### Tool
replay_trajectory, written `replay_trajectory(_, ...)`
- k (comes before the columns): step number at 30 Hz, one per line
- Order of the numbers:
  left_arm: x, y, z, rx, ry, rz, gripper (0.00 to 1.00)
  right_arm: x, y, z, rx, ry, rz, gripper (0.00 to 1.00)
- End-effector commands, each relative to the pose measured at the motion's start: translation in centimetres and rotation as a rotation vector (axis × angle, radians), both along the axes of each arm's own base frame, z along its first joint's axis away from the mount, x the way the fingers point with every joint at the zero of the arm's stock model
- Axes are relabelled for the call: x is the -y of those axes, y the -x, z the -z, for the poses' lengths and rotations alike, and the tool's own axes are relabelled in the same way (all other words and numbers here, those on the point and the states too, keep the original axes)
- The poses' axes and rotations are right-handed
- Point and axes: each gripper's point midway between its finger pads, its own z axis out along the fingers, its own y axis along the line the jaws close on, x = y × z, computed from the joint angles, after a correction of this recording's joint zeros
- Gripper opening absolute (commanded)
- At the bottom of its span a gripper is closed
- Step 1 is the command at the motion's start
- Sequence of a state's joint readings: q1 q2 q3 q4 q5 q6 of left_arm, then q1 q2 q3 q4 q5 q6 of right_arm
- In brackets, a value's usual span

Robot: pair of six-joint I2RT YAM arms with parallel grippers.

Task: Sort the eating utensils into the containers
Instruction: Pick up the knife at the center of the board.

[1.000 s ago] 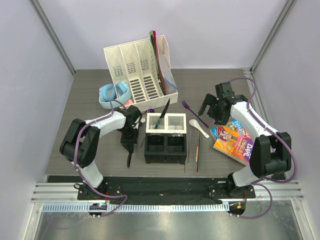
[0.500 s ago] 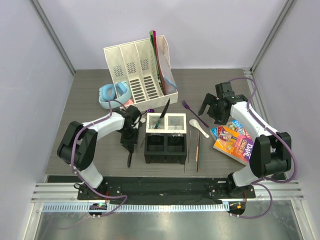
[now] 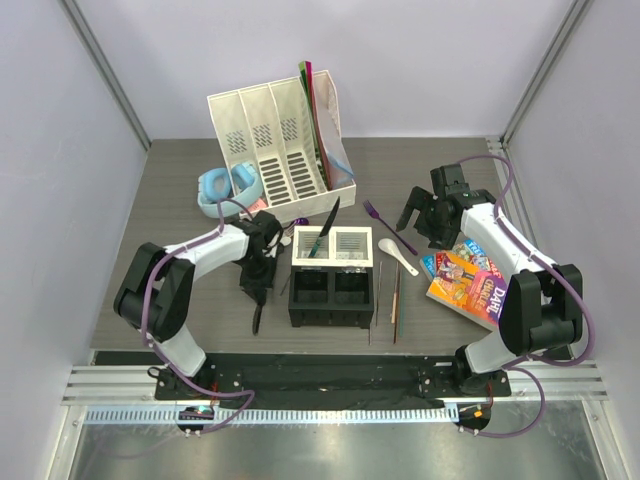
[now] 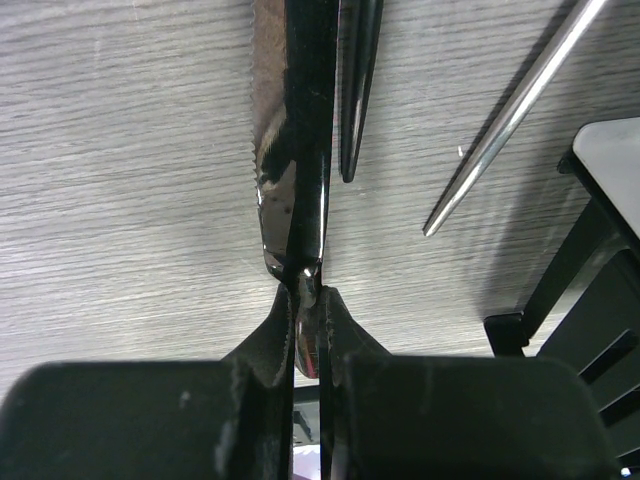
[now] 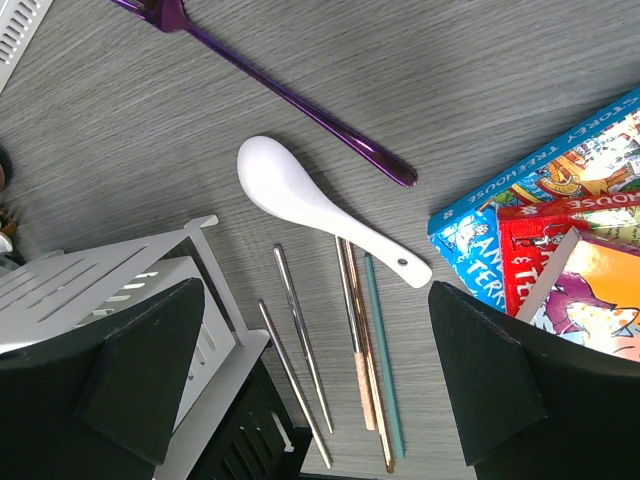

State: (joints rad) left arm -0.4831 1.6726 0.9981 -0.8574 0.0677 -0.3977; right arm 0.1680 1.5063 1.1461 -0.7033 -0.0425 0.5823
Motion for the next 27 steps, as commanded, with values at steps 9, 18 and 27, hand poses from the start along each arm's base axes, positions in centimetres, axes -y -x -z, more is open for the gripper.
replay_trajectory(9,0.4,-1.0,-2.3,0.078,0.028,0.006,0.00,-0.1,-0.1,-0.9,0.044,-0.017,0.003,1.00)
replay_trajectory(18,0.5,-1.2,-2.9,0.116,0.047,-0.009,0.00,-0.1,-0.1,-0.9,0.043,-0.020,0.005,1.00)
replay_trajectory(27,0.8,-1.7,-4.1,0.167,0.078,-0.013,0.00,-0.1,-0.3,-0.9,0.047,-0.018,0.008,1.00)
